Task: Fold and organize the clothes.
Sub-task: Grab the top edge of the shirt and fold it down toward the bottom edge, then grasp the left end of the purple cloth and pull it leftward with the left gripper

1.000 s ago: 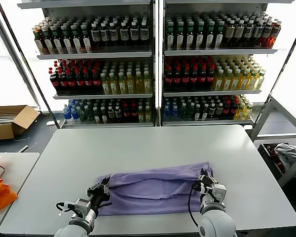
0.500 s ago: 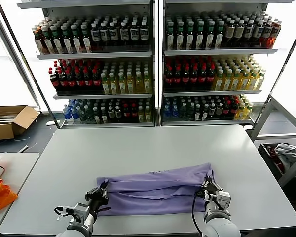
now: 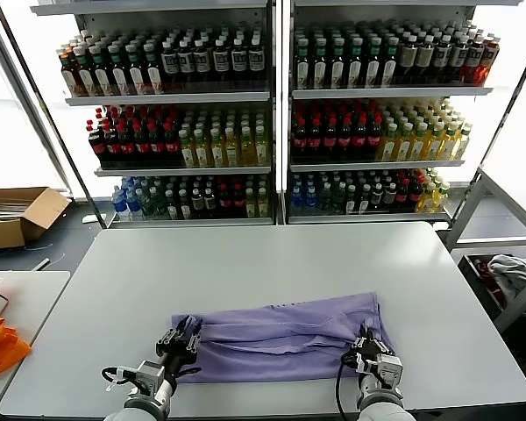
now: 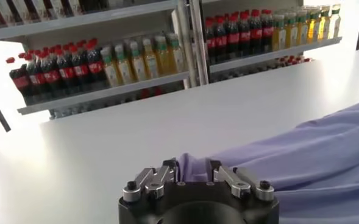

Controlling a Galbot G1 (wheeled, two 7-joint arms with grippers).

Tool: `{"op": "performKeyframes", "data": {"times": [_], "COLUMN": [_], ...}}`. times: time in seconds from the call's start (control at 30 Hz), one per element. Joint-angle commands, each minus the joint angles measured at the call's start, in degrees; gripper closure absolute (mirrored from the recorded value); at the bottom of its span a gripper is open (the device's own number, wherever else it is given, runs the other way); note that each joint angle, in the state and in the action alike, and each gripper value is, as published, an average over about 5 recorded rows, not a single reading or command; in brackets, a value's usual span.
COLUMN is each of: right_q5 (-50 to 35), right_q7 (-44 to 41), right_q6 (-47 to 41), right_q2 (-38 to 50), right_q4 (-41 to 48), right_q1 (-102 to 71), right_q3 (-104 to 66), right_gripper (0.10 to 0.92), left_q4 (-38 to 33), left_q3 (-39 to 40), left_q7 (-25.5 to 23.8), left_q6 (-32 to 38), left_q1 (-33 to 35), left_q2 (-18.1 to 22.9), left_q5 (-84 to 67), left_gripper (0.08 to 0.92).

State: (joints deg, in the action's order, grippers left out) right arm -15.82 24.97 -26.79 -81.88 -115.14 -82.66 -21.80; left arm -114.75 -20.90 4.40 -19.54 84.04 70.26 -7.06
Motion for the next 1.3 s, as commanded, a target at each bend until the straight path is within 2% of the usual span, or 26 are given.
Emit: {"op": "performKeyframes", "data": {"times": [0.03, 0.33, 0.43, 0.63, 0.93, 1.3], "right_q5": [-0.7, -5.9, -5.9, -6.0, -6.5, -6.2], "right_q7": [-0.2, 0.4, 0.7, 1.3, 1.4, 1.5], "right_q6": [1.2, 3.1, 3.2, 2.7, 3.0, 2.8], "right_q2": [-0.1, 2.4, 2.5, 2.3, 2.7, 2.4], "right_q4": [-1.1, -12.8, -14.5, -14.7, -14.3, -14.2], "right_q1": [-0.8, -3.3, -3.8, -2.9, -3.4, -3.4], "right_q3": [-0.9, -5.1, -4.5, -4.0, -3.8, -3.0], "right_gripper": [0.693, 0.433, 0.355, 0.218, 0.202, 0.203], "left_q4": [-3.1, -9.0, -9.3, -7.7, -2.8, 0.0], "left_q3": [0.1, -1.6, -2.1, -2.5, -3.9, -4.7], "left_q7": [0.4, 3.9, 4.8, 6.1, 6.5, 6.8], "left_q6": [0.6, -1.2, -2.3, -3.7, -4.0, -4.8], "left_q1": [0.8, 3.3, 3.7, 4.1, 3.6, 3.1], "left_q2": [1.9, 5.3, 6.2, 7.8, 8.9, 9.2], "left_q5": [3.0, 4.4, 3.5, -0.2, -4.8, -8.9], "left_gripper": [0.478, 0.225, 0.185, 0.177, 0.177, 0.177]}}
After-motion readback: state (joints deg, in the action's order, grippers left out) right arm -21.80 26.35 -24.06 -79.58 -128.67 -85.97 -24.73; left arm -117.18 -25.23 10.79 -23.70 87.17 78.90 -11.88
